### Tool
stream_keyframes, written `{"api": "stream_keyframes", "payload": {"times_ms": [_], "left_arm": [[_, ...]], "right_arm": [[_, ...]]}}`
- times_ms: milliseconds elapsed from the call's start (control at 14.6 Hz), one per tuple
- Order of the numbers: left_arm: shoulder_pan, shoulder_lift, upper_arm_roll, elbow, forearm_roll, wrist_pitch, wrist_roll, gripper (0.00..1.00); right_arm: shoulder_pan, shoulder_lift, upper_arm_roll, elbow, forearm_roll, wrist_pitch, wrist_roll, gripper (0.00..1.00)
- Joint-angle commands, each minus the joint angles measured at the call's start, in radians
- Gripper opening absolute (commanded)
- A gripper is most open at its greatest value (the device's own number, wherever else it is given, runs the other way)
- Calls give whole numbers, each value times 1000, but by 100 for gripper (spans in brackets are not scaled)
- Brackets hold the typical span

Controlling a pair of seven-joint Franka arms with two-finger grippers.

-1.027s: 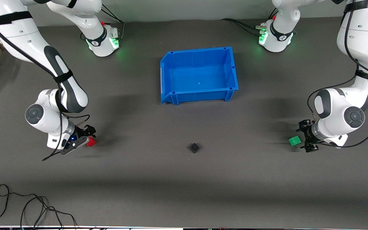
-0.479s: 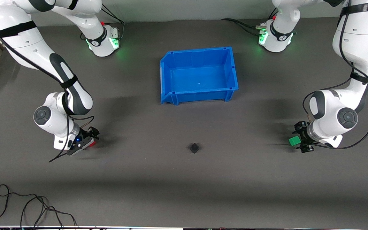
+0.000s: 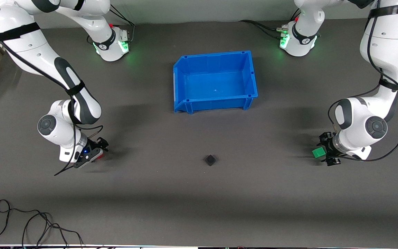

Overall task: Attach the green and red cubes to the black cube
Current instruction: 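Close the right gripper on red while the left gripper grips green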

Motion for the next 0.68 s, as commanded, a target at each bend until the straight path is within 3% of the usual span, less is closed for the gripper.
{"api": "stream_keyframes", "payload": {"times_ms": [0,137,342,479,616], "left_arm": [[-3,-5,5,-15,10,26,-13,79],[-1,-5,7,-20,10,28,-11,77],[-1,-5,11,-26,10,26,-9,61],[-3,-8,16,-26,10,26,-11,48],[-1,-12,18,-26,10,22,-16,37]], "right_arm": [[4,-4,2,-3,21,8,-5,91],[4,-4,2,-3,21,5,-5,91],[4,-4,1,-6,23,1,-5,87],[4,-6,1,-5,23,1,-5,73],[4,-6,1,-5,23,1,-3,50]]}}
